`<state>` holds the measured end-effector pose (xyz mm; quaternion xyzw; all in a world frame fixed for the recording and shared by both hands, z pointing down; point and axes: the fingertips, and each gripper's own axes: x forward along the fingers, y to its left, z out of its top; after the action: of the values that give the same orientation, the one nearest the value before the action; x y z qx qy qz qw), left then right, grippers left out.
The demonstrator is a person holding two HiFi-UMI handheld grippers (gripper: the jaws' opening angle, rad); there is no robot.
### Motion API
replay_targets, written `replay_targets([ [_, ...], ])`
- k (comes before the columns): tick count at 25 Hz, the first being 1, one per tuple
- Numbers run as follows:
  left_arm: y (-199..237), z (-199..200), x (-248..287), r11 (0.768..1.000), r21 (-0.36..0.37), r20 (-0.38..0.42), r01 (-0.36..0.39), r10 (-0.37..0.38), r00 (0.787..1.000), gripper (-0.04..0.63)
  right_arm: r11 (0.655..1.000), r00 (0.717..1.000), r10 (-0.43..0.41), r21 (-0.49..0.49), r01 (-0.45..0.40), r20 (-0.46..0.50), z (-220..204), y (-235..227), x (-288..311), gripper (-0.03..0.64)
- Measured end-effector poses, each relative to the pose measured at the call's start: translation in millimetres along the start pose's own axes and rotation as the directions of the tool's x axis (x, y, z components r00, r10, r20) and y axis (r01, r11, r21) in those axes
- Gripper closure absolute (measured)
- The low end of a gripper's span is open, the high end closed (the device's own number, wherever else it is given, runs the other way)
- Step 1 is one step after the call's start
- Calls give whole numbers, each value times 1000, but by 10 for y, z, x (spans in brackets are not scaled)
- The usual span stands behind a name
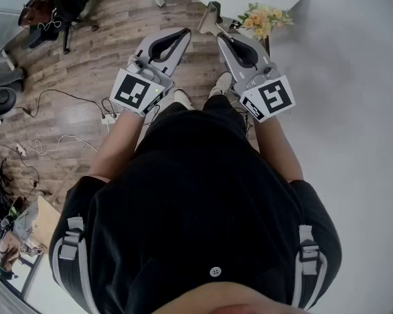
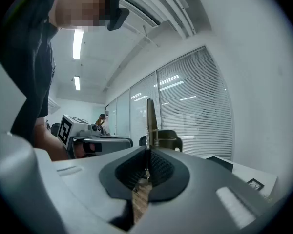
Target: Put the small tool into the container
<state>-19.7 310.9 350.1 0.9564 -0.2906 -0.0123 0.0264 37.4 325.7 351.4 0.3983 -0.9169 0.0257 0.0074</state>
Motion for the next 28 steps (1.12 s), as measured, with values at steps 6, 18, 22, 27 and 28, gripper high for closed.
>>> replay_targets([
  [6,7,-44,-87,1000,16,-23,-14,15,1000,587,999,1000,2,34,-2,5,11,43,6,604],
  [18,345,-3,-538,995,-13,18,-98,98,995,587,1000,999,31,0,-31,-18,90,228,403,604],
  [22,397,0,-690,992,-23,24,-125,125,992,587,999,998,51,-9,-51,-23,120,355,489,604],
  [27,501,33,-718,992,-37,49,-124,126,991,586,998,997,67,-13,-68,-38,134,312,631,604],
  [28,551,50,-703,991,-42,50,-128,130,990,586,997,997,70,-11,-70,-40,145,285,680,604],
])
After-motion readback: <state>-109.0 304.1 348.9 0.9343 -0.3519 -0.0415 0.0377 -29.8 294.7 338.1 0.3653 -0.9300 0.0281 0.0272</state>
